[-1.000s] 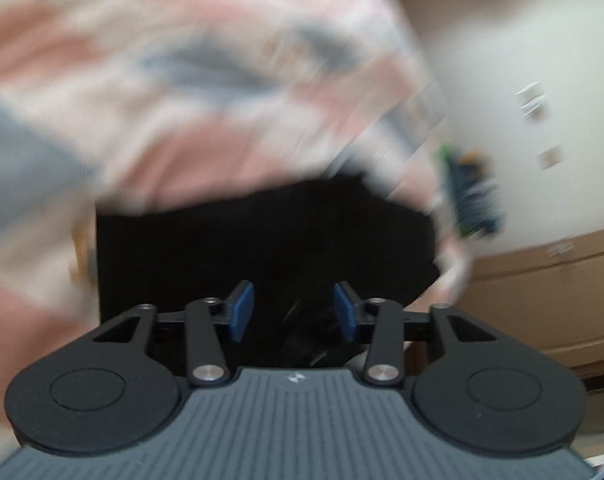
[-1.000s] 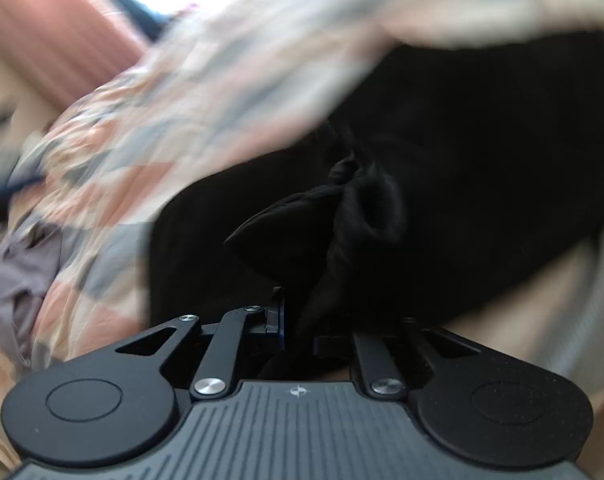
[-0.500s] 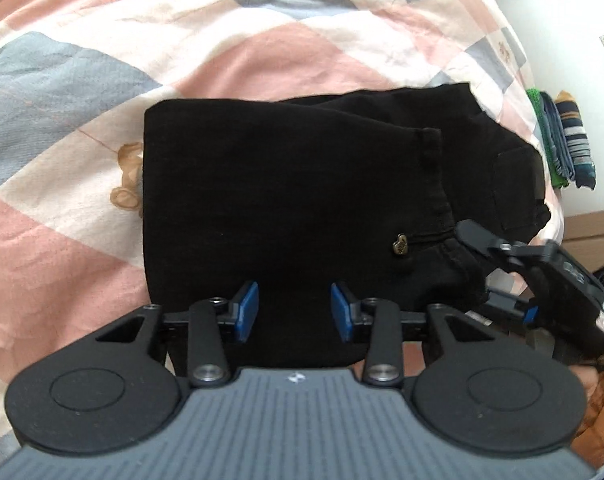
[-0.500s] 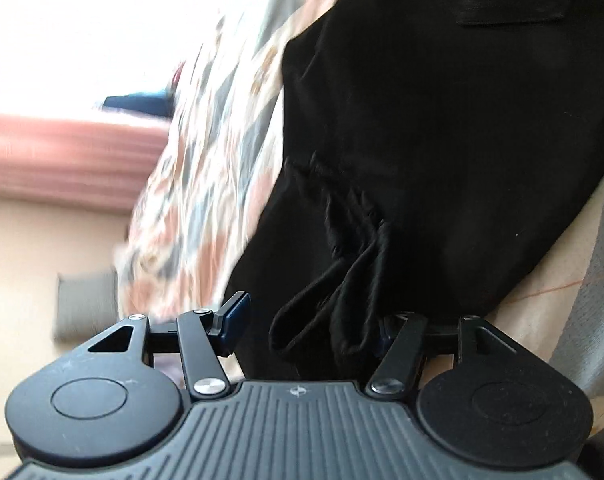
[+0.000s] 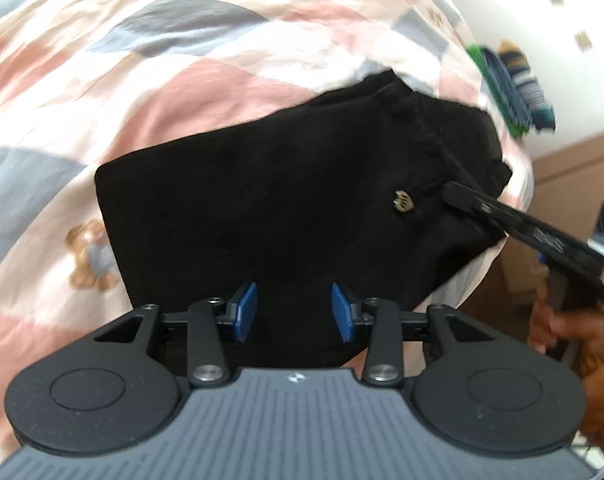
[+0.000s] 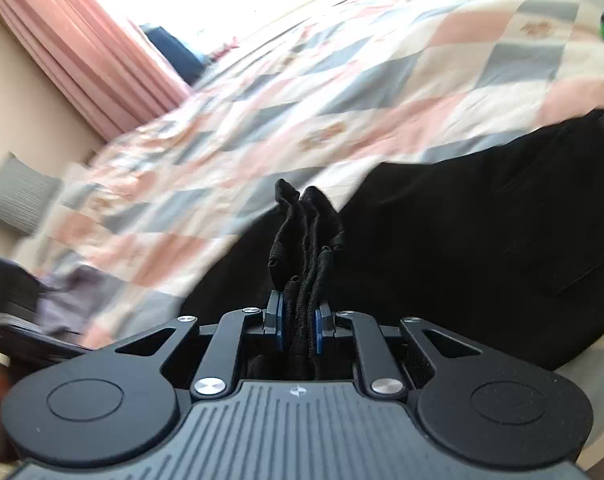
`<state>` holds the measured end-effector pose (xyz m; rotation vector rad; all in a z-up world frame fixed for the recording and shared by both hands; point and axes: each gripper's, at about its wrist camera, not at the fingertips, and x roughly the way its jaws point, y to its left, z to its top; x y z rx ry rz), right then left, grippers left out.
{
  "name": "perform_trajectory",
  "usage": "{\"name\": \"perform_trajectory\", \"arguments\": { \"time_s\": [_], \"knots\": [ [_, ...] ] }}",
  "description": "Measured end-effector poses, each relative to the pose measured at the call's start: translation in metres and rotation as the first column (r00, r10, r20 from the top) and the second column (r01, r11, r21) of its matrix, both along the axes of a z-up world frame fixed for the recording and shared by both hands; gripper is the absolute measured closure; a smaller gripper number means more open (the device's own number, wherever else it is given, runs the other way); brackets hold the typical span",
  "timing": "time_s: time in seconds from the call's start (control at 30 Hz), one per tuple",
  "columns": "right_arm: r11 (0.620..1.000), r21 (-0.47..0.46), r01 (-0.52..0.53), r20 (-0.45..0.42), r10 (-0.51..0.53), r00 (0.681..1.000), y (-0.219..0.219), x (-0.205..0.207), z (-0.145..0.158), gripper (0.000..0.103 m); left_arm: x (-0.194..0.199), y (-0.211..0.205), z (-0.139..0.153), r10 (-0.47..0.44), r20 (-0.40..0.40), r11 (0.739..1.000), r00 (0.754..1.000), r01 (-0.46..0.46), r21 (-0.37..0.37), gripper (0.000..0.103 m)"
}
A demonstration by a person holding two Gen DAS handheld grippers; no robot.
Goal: Fold clothes
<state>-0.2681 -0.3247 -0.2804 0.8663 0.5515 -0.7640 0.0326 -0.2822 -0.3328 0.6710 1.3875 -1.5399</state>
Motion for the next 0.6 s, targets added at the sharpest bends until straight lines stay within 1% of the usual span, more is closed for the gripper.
{"name": "perform_trajectory", "arguments": {
  "time_s": [0.1, 0.17, 0.2, 0.27, 0.33, 0.43, 0.5, 0.53, 0.57, 0.6],
  "knots": [
    [0.998, 0.024, 0.05, -0.085, -0.047, 0.995, -0.009, -0.014, -0.029, 0.09, -0.01, -0.005, -0.007, -0.035, 0.017, 0.999, 0.999, 0.035, 0.021, 0.068],
    [0.996, 0.054, 0.065, -0.106, -0.059, 0.993, -0.022, 0.0, -0.053, 0.09, -0.013, -0.006, -0.009, -0.05, 0.031, 0.998, 0.998, 0.049, 0.038, 0.068],
    [0.997, 0.048, 0.065, -0.106, -0.06, 0.993, -0.024, -0.003, -0.053, 0.09, -0.013, -0.006, -0.008, -0.055, 0.028, 0.998, 0.998, 0.054, 0.037, 0.068],
    [0.998, 0.017, 0.067, -0.091, -0.065, 0.994, -0.018, -0.003, -0.045, 0.09, -0.011, -0.004, -0.01, -0.059, 0.024, 0.998, 0.998, 0.058, 0.039, 0.068],
    [0.997, -0.002, 0.078, -0.096, -0.078, 0.992, -0.018, 0.0, -0.045, 0.09, -0.011, -0.006, -0.015, -0.064, 0.037, 0.997, 0.997, 0.062, 0.054, 0.068],
    [0.994, 0.049, 0.102, -0.161, -0.093, 0.982, -0.03, 0.004, -0.063, 0.09, -0.012, -0.009, -0.022, -0.075, 0.055, 0.995, 0.996, 0.071, 0.073, 0.068],
    [0.984, 0.113, 0.134, -0.162, -0.115, 0.98, -0.038, 0.002, -0.073, 0.085, -0.008, -0.011, -0.02, -0.072, 0.064, 0.996, 0.995, 0.067, 0.066, 0.068],
    [0.981, 0.127, 0.15, -0.171, -0.127, 0.977, -0.041, 0.001, -0.074, 0.069, -0.005, -0.012, -0.017, -0.066, 0.073, 0.997, 0.995, 0.062, 0.052, 0.068],
    [0.98, 0.111, 0.163, -0.192, -0.14, 0.971, -0.042, 0.0, -0.068, 0.054, -0.002, -0.012, -0.013, -0.061, 0.082, 0.998, 0.995, 0.058, 0.039, 0.068],
    [0.98, 0.082, 0.18, -0.215, -0.159, 0.964, -0.043, -0.002, -0.06, 0.051, 0.002, -0.014, -0.009, -0.052, 0.091, 0.999, 0.995, 0.05, 0.021, 0.068]
  ]
}}
